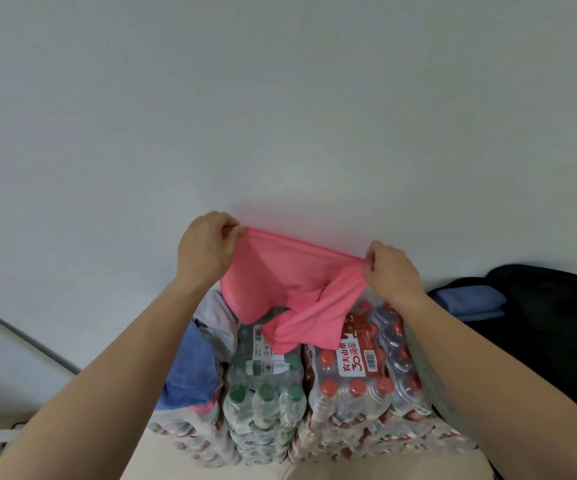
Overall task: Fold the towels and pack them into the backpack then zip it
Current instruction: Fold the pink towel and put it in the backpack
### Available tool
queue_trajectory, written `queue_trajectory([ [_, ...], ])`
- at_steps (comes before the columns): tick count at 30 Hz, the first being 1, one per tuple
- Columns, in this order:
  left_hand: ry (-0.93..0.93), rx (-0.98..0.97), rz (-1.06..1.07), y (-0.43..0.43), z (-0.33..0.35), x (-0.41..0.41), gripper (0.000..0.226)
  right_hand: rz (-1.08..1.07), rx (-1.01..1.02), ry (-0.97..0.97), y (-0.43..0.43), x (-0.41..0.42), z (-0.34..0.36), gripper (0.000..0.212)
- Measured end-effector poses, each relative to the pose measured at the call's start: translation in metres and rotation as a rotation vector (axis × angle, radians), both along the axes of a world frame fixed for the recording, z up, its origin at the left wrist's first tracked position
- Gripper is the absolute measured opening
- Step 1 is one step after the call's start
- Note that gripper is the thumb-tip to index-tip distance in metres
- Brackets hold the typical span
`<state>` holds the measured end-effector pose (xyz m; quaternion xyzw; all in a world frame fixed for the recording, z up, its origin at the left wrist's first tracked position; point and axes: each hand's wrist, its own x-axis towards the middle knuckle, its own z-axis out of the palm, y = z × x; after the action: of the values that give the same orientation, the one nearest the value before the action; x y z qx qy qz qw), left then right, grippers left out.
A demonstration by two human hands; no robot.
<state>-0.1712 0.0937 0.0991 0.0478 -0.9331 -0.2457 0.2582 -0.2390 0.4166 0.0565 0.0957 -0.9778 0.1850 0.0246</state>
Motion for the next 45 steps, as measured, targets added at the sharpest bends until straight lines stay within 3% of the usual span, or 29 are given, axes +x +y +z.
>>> queue_trajectory([
  [7,0.039,-0.002,0.094,-0.031,0.009,0.022,0.017,-0.076,-0.173,-0.001,0.016,0.017,0.005,0.021],
  [12,0.095,0.044,0.108,-0.04,0.025,0.035,0.018,-0.086,-0.436,0.249,0.005,0.016,0.084,0.023],
  [17,0.113,0.106,0.121,-0.036,0.038,0.048,0.017,-0.076,-0.393,0.368,0.01,0.027,0.119,0.016],
  [24,0.021,0.103,0.085,-0.024,0.015,0.065,0.017,-0.064,-0.405,0.241,0.026,0.049,0.081,0.019],
  [30,0.031,0.113,0.111,0.004,0.012,0.058,0.018,-0.025,-0.446,0.246,0.018,0.034,0.073,0.02],
  [35,-0.254,0.09,-0.001,0.063,-0.036,0.054,0.016,0.106,-0.375,-0.052,0.0,0.036,0.012,0.016],
  [39,-0.409,0.168,-0.18,0.117,-0.07,0.053,0.045,0.303,-0.418,-0.241,-0.017,0.057,-0.021,0.015],
  [42,-0.428,0.157,-0.201,0.14,-0.093,0.054,0.016,0.306,-0.46,-0.237,-0.017,0.064,-0.032,0.011],
  [45,-0.371,0.178,-0.136,0.143,-0.098,0.052,0.017,0.273,-0.435,-0.226,0.002,0.063,-0.042,0.009],
])
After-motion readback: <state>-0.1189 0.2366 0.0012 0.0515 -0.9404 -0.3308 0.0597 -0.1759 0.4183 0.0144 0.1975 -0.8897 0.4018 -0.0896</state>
